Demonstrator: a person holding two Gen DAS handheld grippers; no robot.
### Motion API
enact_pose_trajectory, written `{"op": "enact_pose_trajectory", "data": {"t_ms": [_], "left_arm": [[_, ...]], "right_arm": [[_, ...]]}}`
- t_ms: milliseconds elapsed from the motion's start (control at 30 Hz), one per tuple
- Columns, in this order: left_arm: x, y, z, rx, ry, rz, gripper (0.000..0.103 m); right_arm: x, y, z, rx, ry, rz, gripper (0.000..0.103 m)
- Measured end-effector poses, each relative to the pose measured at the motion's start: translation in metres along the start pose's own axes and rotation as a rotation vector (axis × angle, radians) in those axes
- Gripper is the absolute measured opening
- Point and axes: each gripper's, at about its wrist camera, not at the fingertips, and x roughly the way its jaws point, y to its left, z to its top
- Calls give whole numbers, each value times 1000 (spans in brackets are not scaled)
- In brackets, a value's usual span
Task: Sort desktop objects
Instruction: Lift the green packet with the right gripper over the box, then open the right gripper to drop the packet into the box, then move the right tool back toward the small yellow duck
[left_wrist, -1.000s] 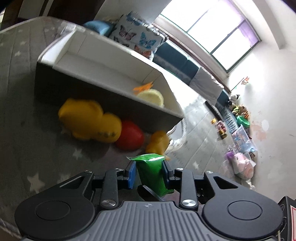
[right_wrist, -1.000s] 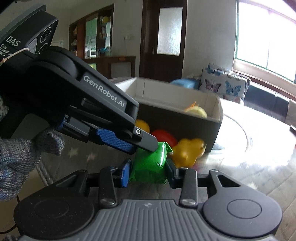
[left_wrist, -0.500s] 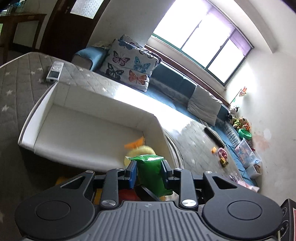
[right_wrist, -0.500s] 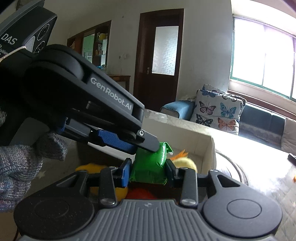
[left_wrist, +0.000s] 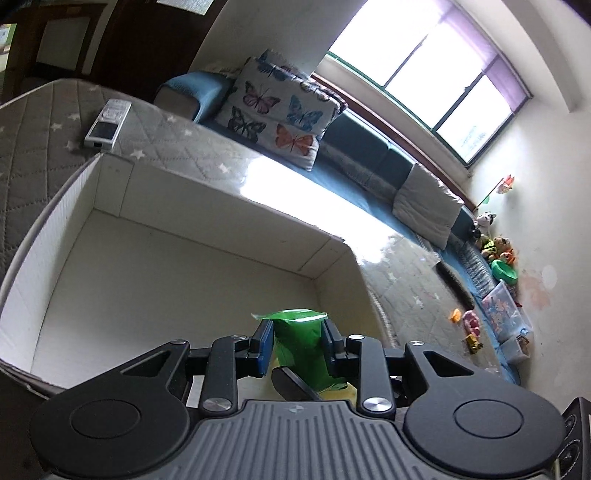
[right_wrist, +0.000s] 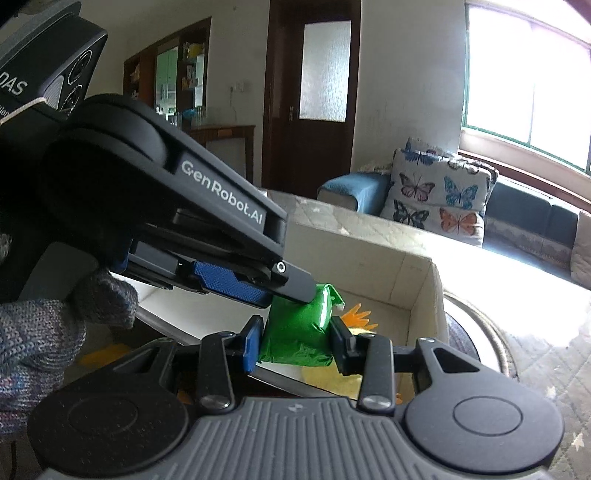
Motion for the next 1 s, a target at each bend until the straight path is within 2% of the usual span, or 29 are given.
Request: {"op": "enact_pose_trajectory", "data": {"t_ms": [233,467,767,1000], "left_arm": [[6,10,-2,-22,16,18,29],[-4,11,-5,-29,-3,19,29],[-24,2,-16,-7,-26,17,29],[-38,-8,-30,15,-38,6,29]], "right_arm": [[4,-3,-2,26,11,14,39],[-4,-2,-1,35,-4,6,39],[-37,0,-6,40,-43,-15,40],[-61,3,-20,49,-54,-43,45]]}}
